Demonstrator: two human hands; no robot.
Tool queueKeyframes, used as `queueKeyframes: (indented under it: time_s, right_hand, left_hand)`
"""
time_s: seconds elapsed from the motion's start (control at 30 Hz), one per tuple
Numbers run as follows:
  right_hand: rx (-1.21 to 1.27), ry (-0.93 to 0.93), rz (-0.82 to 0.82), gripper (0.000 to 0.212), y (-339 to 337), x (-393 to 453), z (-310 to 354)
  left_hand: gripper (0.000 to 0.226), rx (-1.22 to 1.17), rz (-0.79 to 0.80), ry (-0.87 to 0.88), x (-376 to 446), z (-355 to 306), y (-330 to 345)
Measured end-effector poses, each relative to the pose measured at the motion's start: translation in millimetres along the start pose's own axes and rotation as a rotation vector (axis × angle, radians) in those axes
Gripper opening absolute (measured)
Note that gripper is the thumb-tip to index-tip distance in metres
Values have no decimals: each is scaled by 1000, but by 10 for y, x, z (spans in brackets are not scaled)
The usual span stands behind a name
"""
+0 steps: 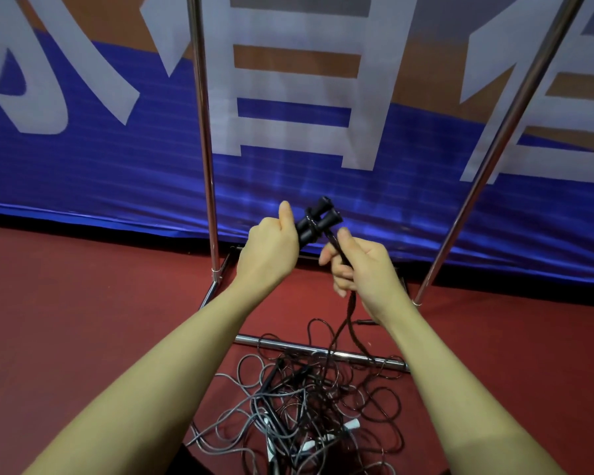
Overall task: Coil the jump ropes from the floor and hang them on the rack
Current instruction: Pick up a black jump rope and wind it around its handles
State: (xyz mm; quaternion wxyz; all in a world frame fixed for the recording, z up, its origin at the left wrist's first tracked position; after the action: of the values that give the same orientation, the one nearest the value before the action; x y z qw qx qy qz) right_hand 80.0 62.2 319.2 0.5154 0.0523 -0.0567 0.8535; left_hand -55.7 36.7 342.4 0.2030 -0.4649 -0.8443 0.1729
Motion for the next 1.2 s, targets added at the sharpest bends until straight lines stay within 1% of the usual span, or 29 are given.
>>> queueKeyframes:
  time_s: [0.1, 0.23, 0.33, 0.43, 0.5, 0.57, 0.67, 0.73, 0.8, 0.87, 0.93, 1.0, 1.07, 1.2]
  right_hand:
    - [-50, -7, 43, 48, 30, -36, 12]
    - [-138, -2, 103, 45, 68, -64, 32]
    - [-207, -28, 155, 38, 114, -98, 63]
    - [-344, -111, 134, 36, 104, -127, 161]
    - [-390, -182, 98, 36, 88, -132, 241]
    - [-397, -228, 48, 38, 61, -123, 275]
    - [-414, -285, -72, 39, -7, -109, 294]
    - [-432, -301, -151, 39, -93, -91, 300]
    - [-455, -290, -195, 42, -182, -58, 289]
    - [-501, -243, -203, 42, -249, -16, 228]
    - [-533, -160, -202, 41, -312, 24, 117]
    - [-500, -79, -203, 41, -380, 43, 1]
    - [-436, -48, -207, 41, -431, 53, -51]
    - [-325, -61, -203, 44, -464, 57, -52]
  left_hand:
    - [50, 73, 21, -42, 65, 106, 17]
    - [59, 185, -8, -101, 150, 269, -4]
    - [44, 321, 44, -105, 220, 411, 30]
    - [32, 320, 83, -154, 220, 522, 30]
    - [33, 305, 109, -174, 175, 524, 49]
    - [37, 340, 134, -126, 161, 487, 102]
    - [40, 435, 197, -55, 135, 461, 204]
    - [50, 519, 233, 13, 88, 381, 218]
    - [52, 563, 281, 102, 35, 293, 289]
    - [50, 623, 341, 210, -52, 186, 353]
    - [52, 701, 362, 290, -113, 109, 359]
    - [52, 764, 369, 347, -157, 31, 353]
    - [52, 775, 370, 397, -202, -48, 336]
    - [52, 713, 285, 487, -266, -246, 212]
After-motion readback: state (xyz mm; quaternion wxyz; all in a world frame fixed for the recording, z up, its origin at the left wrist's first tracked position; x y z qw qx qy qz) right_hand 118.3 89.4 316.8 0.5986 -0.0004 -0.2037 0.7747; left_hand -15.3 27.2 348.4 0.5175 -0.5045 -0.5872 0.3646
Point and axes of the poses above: each hand's wrist, its own x-axis towards the middle knuckle, its own y-axis out of the palm, z = x × y, the point moved 8 cm from there along x, towards the middle knuckle, and after that the axes turned 4 degrees about -x, right-handed, at the moved point
